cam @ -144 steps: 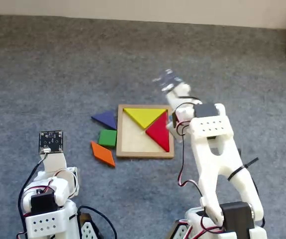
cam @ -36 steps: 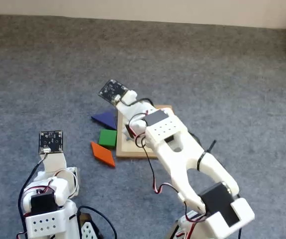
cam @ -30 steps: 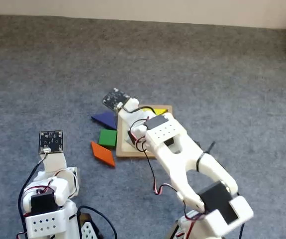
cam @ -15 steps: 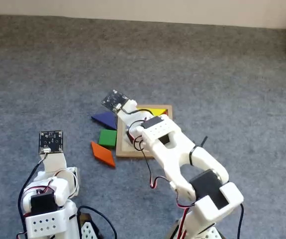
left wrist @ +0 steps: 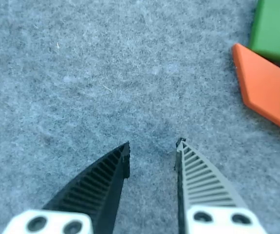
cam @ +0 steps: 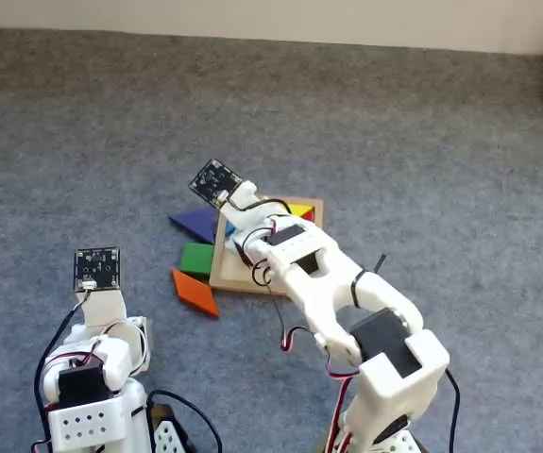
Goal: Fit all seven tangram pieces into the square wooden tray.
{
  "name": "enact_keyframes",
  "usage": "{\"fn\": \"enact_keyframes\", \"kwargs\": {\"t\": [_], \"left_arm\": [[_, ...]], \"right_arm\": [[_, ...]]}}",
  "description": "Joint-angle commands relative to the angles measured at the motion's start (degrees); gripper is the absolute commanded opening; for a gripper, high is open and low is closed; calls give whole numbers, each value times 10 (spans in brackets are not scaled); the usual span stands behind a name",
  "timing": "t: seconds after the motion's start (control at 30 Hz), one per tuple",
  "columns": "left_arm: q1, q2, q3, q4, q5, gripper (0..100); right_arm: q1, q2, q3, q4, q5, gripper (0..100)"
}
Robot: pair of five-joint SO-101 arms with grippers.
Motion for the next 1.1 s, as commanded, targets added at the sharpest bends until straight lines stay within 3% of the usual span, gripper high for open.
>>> {"fn": "enact_keyframes", "kwargs": {"t": [0.0,0.3,0.63,1.07], "left_arm": [[-5,-30,11,7,-4,158],[-5,-30,11,7,-4,158],[-5,-30,11,7,-4,158],[-5,-30,11,7,-4,158]], "right_arm": [[12,-15,-26,-21,-6,9],[6,-166,104,-20,-4,6],[7,-487,342,-20,-4,6],[77,-817,553,-20,-25,6]]}}
